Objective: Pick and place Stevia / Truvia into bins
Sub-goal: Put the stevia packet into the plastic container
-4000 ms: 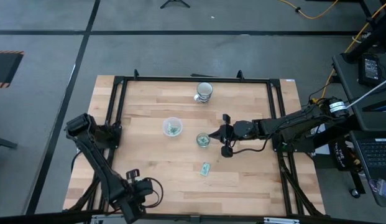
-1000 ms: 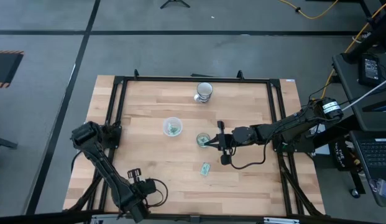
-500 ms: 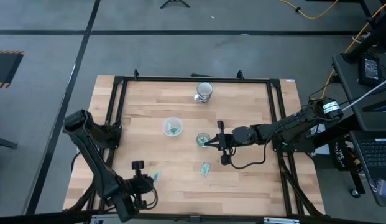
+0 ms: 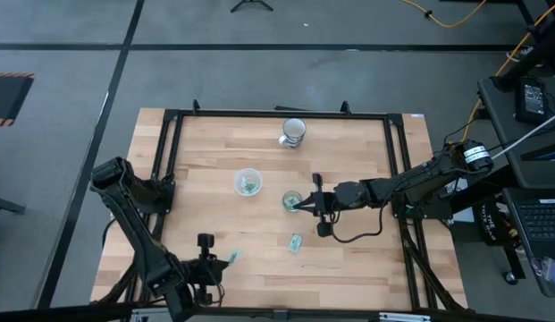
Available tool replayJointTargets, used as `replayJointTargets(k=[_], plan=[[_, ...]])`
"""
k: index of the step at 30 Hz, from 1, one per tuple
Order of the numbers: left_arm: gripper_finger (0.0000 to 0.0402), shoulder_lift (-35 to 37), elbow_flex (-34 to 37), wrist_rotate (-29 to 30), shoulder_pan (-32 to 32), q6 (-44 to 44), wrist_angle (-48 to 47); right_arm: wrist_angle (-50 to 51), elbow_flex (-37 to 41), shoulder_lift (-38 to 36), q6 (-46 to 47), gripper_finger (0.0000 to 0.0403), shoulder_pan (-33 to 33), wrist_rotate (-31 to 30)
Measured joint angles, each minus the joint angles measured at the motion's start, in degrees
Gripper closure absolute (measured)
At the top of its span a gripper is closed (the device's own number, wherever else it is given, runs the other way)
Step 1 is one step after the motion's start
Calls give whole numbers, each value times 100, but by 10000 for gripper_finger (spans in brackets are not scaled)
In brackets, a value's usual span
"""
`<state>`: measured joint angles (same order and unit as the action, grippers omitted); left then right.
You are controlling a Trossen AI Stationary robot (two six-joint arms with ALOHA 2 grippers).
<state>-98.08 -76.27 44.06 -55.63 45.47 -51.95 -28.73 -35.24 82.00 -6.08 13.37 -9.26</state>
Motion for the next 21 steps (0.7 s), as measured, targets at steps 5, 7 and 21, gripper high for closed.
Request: replayJointTargets(k=[5,7,21], plan=[[399,0,0,599,-67,-593,80,-65,0,0,1,389,0,122],[399,0,0,577,-68,-588,81,-67,0,0,1,389,0,171],[399,340,4,270,88,-619,-94,-67,0,0,1,389,0,180]])
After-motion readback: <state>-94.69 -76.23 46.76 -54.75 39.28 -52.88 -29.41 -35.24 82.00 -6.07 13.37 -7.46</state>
